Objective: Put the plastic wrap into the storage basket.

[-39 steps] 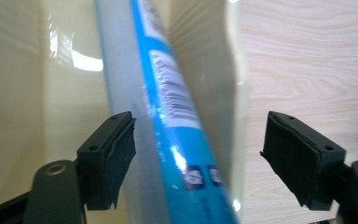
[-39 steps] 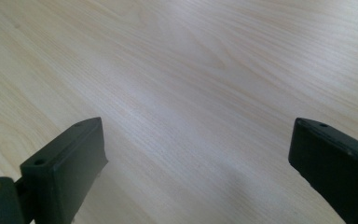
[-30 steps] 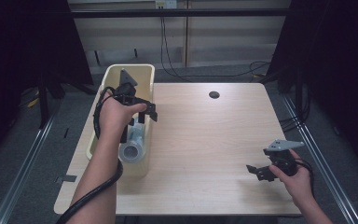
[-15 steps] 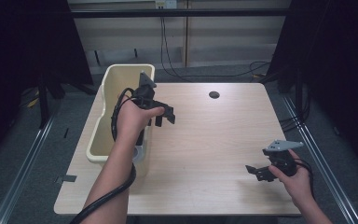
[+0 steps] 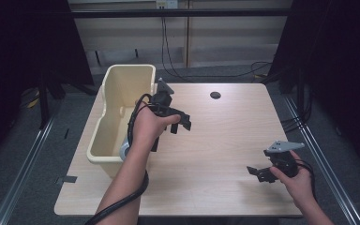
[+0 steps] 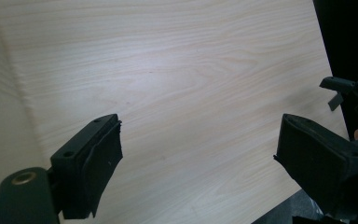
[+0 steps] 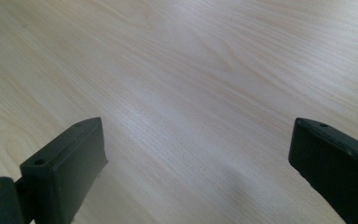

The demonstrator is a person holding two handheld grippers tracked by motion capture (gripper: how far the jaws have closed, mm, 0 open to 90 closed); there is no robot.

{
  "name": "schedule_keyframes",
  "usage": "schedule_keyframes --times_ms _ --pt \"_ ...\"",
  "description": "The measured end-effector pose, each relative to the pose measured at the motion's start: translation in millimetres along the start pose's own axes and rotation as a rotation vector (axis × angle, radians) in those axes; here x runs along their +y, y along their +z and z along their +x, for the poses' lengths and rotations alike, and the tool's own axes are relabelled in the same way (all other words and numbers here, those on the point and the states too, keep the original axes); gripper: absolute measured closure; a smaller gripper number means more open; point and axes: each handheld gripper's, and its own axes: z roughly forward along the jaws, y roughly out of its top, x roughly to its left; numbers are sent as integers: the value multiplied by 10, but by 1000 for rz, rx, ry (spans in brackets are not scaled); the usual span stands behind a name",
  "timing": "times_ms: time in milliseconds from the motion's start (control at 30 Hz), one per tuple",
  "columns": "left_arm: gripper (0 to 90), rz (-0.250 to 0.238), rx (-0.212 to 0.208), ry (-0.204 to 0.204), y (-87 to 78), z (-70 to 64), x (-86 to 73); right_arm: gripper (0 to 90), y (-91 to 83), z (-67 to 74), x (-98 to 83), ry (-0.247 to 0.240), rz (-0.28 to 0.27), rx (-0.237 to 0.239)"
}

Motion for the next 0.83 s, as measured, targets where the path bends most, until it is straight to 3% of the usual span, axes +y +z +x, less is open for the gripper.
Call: schedule_keyframes --times_ms 333,833 --pt "134 13 -33 34 205 -106 -64 36 -3 -6 -9 2 2 -1" --pt "112 11 -53 87 437 -89 -195 34 33 17 -29 -7 20 19"
